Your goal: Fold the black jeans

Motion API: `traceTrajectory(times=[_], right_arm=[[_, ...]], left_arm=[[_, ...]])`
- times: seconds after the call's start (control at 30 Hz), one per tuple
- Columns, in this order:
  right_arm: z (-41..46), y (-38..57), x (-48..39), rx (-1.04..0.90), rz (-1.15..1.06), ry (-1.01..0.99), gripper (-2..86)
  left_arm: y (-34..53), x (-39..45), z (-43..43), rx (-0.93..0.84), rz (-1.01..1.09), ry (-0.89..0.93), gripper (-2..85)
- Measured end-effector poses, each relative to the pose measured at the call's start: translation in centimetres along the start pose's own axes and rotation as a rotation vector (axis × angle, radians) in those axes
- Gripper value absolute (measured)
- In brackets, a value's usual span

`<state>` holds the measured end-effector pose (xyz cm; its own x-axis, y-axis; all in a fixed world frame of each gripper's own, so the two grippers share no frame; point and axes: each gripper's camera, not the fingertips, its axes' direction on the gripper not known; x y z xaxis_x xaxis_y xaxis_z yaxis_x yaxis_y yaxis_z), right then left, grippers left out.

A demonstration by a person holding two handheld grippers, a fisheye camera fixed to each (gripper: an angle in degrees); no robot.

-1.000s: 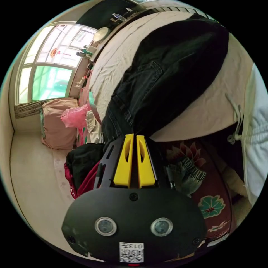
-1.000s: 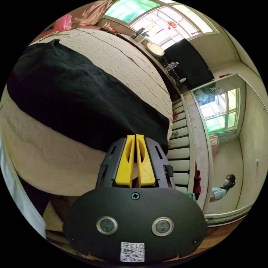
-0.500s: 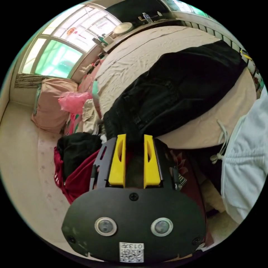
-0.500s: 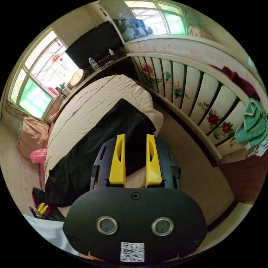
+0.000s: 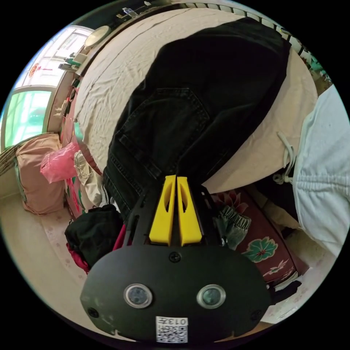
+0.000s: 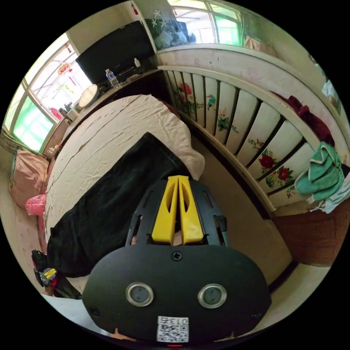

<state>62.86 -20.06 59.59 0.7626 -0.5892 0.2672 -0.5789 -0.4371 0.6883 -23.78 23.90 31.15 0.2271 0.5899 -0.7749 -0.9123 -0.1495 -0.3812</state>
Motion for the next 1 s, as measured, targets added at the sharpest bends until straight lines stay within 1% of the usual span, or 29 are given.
traceTrajectory(times=[0.07, 0.13, 0.2, 0.27, 0.33, 0.37, 0.4, 0.5, 0.6, 0.67, 0.73, 0.87, 0.97, 1.0], right_arm=[[-2.0, 0.0, 0.2, 0.044, -0.035, 0.057, 2.0], [-2.4, -0.1, 1.2, 0.069, -0.038, 0.07, 4.3], [-0.5, -1.1, 3.3, 0.021, 0.026, -0.014, 11.0], [2.0, -1.8, 4.2, -0.037, 0.074, -0.091, 11.4], [4.3, -2.1, 4.1, -0.062, 0.07, -0.132, 10.4], [5.6, -2.4, 3.5, -0.084, 0.049, -0.162, 7.2], [6.0, -2.5, 2.7, -0.085, 0.023, -0.111, 4.8], [5.1, -3.0, -0.1, -0.083, -0.113, 0.026, 2.5], [1.7, -2.4, -2.4, -0.001, -0.248, 0.061, 1.9], [0.6, -1.6, -2.2, 0.001, -0.241, 0.038, 1.7], [1.5, -0.6, -1.0, -0.03, -0.203, 0.024, 1.7], [10.2, 2.0, 2.3, -0.242, -0.115, 0.058, 2.2], [11.3, 2.7, 3.1, -0.2, -0.057, 0.011, 4.0], [11.1, 2.8, 2.3, -0.195, -0.125, 0.045, 5.5]], left_arm=[[1.1, -0.7, -1.7, 0.053, -0.027, 0.007, -0.2], [1.6, -0.9, -2.1, 0.07, -0.022, 0.013, -0.2], [1.5, -1.0, -1.8, 0.054, 0.001, 0.015, -0.3], [0.7, -1.1, -1.0, 0.024, 0.028, 0.021, -0.3], [0.3, -1.2, -0.5, 0.009, 0.037, 0.022, -0.3], [0.0, -1.4, -0.2, 0.001, 0.039, 0.028, -0.2], [0.0, -1.5, -0.1, -0.003, 0.041, 0.028, -0.2], [0.1, -2.1, -0.6, 0.009, 0.037, 0.021, -0.2], [1.2, -3.2, -1.9, 0.042, -0.005, 0.014, -0.3], [2.3, -4.1, -2.5, 0.059, -0.05, 0.007, -0.2], [2.8, -4.5, -1.7, 0.052, -0.075, 0.025, -0.2], [1.5, -4.0, 2.7, -0.016, -0.044, 0.089, -0.2], [1.5, -4.4, 3.7, -0.014, -0.092, 0.106, 0.0], [1.8, -4.6, 3.6, -0.004, -0.108, 0.117, 0.0]])
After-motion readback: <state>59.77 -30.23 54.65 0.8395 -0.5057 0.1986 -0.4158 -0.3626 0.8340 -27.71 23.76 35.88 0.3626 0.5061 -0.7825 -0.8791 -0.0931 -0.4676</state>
